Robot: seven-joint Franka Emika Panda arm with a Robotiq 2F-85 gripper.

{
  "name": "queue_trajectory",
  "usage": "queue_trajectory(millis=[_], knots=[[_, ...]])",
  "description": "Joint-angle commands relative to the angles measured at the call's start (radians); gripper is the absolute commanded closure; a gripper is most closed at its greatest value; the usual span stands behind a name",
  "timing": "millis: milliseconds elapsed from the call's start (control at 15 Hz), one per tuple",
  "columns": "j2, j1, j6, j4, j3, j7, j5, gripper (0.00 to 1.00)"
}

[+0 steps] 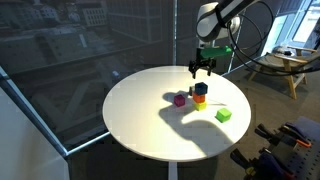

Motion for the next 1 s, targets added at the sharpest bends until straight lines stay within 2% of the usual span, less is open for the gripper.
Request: queue_trajectory(millis=[0, 933], knots=[[-0.050, 0.006, -0.022, -0.037, 0.004, 0.018, -0.003, 0.00], [-0.196, 0.021, 0.015, -0.217, 0.033, 0.005, -0.007, 0.00]])
